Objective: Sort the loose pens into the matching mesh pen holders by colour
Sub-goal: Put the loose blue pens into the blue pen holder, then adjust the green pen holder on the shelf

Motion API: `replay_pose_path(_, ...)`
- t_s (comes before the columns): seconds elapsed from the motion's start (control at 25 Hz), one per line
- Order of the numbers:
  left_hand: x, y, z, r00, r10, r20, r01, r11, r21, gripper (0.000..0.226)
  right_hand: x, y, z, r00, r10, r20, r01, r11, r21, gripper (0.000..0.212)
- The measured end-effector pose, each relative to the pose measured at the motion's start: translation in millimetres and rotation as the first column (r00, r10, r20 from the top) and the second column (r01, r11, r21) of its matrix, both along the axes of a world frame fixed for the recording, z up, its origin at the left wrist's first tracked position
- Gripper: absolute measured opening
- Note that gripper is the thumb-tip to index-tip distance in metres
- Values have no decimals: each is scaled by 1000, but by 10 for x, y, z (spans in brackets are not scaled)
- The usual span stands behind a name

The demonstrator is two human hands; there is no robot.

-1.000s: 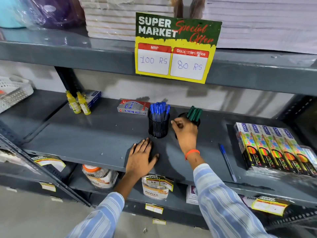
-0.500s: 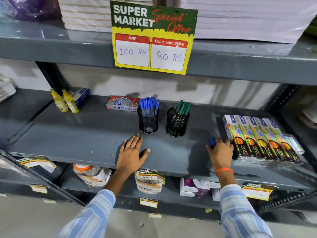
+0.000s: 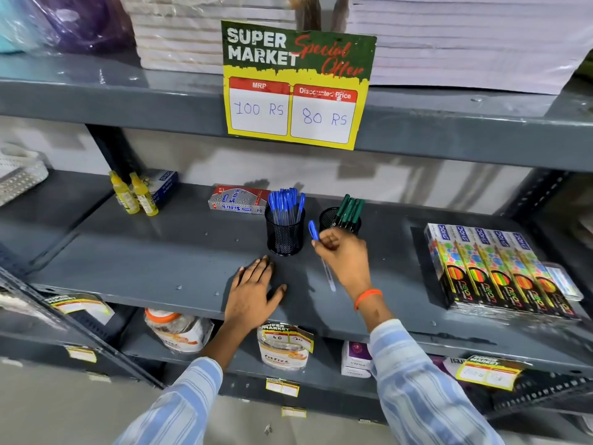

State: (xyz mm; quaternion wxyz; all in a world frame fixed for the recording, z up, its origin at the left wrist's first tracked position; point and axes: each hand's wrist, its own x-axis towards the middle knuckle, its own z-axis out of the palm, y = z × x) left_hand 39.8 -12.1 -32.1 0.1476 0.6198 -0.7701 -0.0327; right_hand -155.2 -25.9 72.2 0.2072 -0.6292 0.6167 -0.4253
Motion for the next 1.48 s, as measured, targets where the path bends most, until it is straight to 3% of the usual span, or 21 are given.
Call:
replay_pose_path(0.12,2,7,17,1000,4,5,-4,1000,-2,66,250,-238,259,988,-8,152,33,986,-161,8)
replay_pose_path(0.32,-1,15,39,1000,-1,-13,1,999,-32,68,486,-533,458,983,6,183,55,944,-325,8)
replay_pose_path(0.68,5,28,27,999,-5,-40,3,999,-50,64,706,-819,347,984,-16,175,66,957,-283,9)
replay_pose_path(0.92,9,13,1,1000,3,-15,-4,999,-54,65,705,-839,-8,997,-54,-57,44,984,-173,11)
replay_pose_path(1.04,-1,2,1,1000,2,-6,-2,998,-56,66,687,-826,-70,995,-68,-74,57,988,-142,11)
replay_pose_path(1.24,-5,-7,-35,1000,4,-1,-5,1000,-31,65,475,-583,-190,993,-94,67,105,977,-183,7)
replay_pose_path(1.48,-27,-49,-13,997,18,-80,-21,999,-40,58,10,-114,-418,981,-196,-5,176,890,-421,15)
